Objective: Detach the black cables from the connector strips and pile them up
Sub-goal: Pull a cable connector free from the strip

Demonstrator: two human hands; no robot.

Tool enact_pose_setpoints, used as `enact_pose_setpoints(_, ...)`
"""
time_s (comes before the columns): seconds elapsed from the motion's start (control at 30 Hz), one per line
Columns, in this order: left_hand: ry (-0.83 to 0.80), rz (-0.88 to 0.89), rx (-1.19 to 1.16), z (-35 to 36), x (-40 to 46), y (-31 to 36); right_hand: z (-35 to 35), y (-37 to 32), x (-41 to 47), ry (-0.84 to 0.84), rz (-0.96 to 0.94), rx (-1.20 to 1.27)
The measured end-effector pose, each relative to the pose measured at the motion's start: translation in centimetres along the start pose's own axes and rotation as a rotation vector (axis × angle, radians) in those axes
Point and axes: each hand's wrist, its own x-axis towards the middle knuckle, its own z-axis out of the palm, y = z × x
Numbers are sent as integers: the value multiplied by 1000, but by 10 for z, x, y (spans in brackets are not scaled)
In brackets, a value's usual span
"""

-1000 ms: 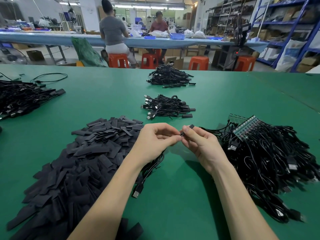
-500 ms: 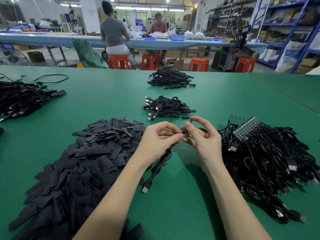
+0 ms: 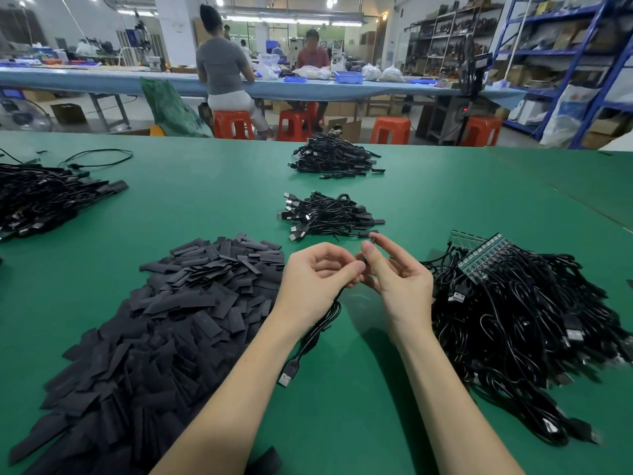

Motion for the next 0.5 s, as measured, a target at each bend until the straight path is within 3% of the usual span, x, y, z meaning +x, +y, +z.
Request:
enact_pose_setpoints(0.3,-13,-24,81,-1,2,-1,2,6,-2,81,-13,16)
enact_pose_setpoints(0.5,-201,-122,629,-12,2,3,-12,-1,11,293,-66,116)
